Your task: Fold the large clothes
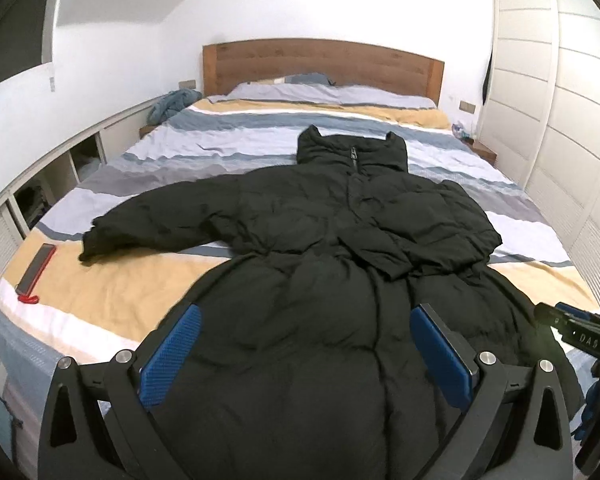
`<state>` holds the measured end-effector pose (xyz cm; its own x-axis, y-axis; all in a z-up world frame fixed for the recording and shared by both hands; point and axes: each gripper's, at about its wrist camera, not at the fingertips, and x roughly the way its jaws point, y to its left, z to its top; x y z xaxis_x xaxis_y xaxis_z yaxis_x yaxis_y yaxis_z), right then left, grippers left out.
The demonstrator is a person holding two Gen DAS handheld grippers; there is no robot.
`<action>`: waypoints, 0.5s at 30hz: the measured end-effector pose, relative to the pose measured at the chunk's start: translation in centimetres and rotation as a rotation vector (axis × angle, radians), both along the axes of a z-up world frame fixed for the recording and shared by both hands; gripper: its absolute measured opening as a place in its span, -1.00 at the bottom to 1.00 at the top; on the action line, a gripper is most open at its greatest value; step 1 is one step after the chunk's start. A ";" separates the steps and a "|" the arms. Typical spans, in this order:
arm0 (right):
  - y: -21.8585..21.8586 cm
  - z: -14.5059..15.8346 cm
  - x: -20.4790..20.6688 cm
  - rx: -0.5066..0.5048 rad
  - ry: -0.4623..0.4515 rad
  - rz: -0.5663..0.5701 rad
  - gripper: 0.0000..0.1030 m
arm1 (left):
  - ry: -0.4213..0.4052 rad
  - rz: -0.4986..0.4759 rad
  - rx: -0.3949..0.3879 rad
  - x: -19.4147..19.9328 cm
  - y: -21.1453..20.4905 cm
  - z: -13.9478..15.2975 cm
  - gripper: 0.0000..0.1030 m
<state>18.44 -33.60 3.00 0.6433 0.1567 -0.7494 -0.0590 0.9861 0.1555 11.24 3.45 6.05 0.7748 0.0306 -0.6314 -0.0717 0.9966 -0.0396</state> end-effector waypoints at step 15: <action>6.3 5.1 -3.2 -0.033 -0.102 0.059 0.10 | -0.095 0.100 0.004 -6.2 5.7 2.7 0.99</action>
